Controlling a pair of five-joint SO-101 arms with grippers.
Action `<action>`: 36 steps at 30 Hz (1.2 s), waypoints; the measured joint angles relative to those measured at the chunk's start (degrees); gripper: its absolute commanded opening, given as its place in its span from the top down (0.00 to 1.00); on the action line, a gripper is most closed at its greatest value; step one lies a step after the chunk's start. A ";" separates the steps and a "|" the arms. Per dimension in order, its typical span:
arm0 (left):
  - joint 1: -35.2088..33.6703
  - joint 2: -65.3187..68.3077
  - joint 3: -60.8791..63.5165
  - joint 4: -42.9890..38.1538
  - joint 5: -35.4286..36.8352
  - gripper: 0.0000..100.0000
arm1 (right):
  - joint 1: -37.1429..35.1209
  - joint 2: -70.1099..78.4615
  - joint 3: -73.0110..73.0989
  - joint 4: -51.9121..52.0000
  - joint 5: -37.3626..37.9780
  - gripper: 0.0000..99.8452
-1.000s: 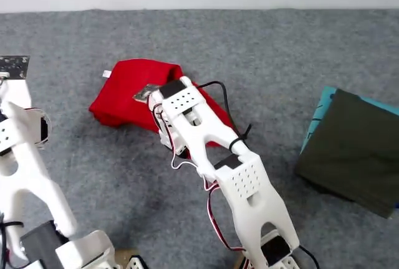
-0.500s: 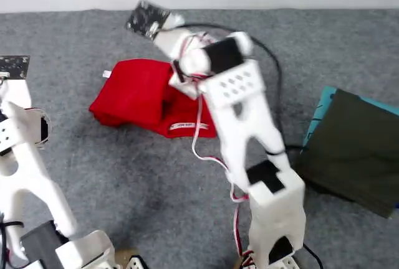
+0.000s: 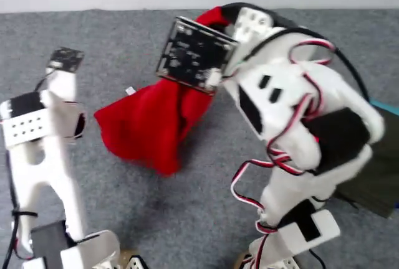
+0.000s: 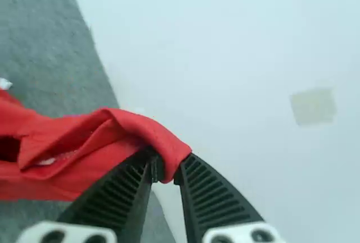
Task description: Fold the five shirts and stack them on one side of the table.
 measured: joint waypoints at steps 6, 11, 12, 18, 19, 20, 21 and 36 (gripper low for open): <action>11.52 -9.85 0.00 3.60 0.00 0.98 | 2.81 -0.70 1.05 0.00 0.18 0.99; 22.59 -17.14 1.41 8.88 0.00 0.98 | 2.81 -0.79 2.90 1.41 0.18 0.99; 24.26 -18.11 2.37 9.32 0.00 0.98 | 3.16 -0.79 3.78 1.58 0.18 0.99; 32.35 -19.52 11.43 6.42 2.11 0.98 | 5.63 -0.79 9.14 1.58 0.18 0.99; 33.58 -19.52 13.45 4.75 2.46 0.98 | 5.98 -0.79 10.11 1.58 0.18 0.99; 34.90 -19.52 15.30 3.34 2.64 0.98 | 6.33 -0.79 10.99 1.58 -0.09 0.99; 36.31 -19.52 16.88 2.20 2.73 0.98 | 6.51 -0.79 11.60 1.58 -0.44 0.99; 43.52 -19.52 29.27 -14.33 9.23 0.82 | 6.95 -0.79 15.65 1.58 -2.81 0.99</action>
